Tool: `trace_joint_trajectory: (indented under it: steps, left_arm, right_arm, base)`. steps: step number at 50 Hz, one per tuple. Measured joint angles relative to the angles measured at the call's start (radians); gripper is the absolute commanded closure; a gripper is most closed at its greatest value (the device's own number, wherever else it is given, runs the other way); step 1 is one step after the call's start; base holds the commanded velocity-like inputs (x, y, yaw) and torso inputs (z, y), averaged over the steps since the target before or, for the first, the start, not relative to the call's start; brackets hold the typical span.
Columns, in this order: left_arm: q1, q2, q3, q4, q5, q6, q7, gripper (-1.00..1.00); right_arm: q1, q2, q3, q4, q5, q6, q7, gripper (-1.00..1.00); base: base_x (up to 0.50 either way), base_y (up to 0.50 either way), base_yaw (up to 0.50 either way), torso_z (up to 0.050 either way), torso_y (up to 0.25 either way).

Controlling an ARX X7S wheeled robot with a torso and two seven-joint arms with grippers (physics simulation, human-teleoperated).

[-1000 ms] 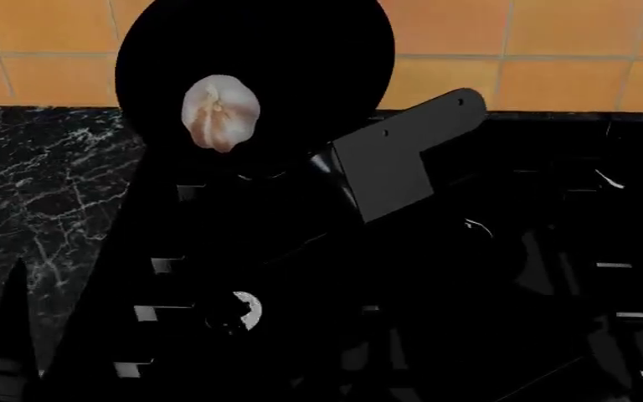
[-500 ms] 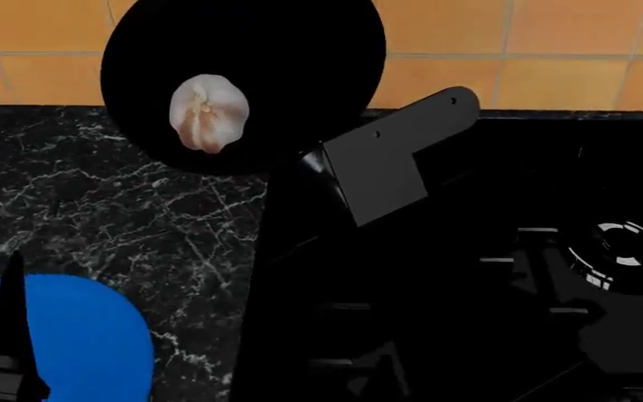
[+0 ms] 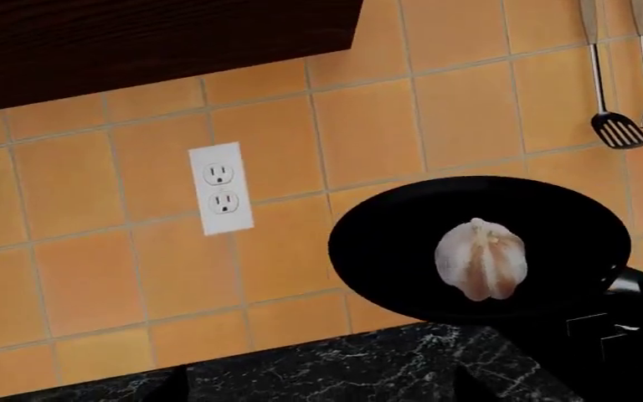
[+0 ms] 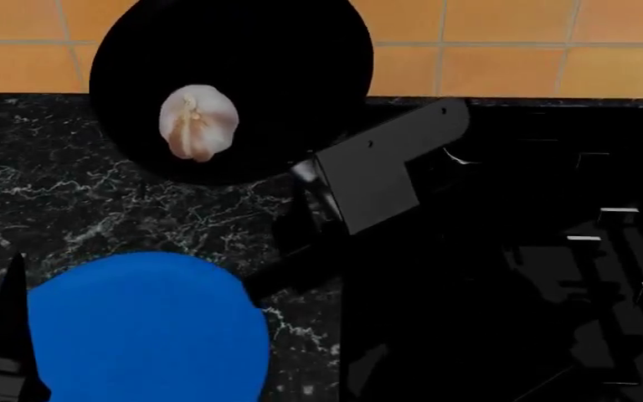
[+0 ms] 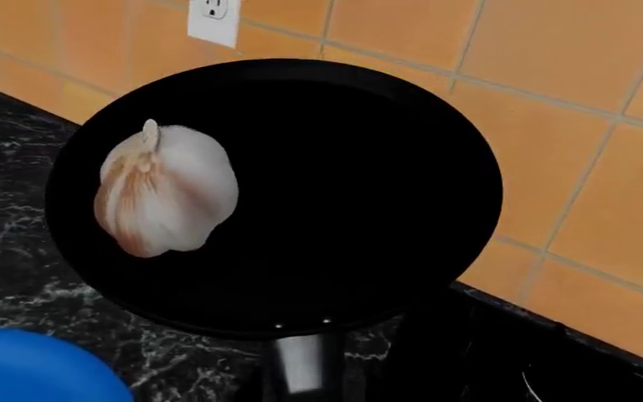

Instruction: Pick up the pan and dump the vegetables in it onto the plate. Then return the pan to the stove.

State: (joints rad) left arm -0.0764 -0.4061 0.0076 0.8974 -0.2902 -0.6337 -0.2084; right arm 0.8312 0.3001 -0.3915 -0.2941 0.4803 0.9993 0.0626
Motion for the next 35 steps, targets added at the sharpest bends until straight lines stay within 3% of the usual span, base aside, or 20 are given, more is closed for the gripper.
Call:
trace_joint_trajectory:
  steps: [17,35]
  left_arm:
    - [0.010,-0.002,0.007,-0.005,-0.005,0.015,-0.003,-1.00]
    - [0.028,-0.005,0.007,-0.003,-0.012,0.033,-0.008,-1.00]
  right_arm:
    - [-0.025,0.037,-0.098,-0.045,-0.105,-0.032,0.048,1.00]
    - [-0.034,0.086,-0.309,-0.200,-0.185,-0.004,0.118,1.00]
  base:
    - [0.00,0.00,0.00,0.001,0.003]
    - [0.00,0.00,0.00,0.001,0.003]
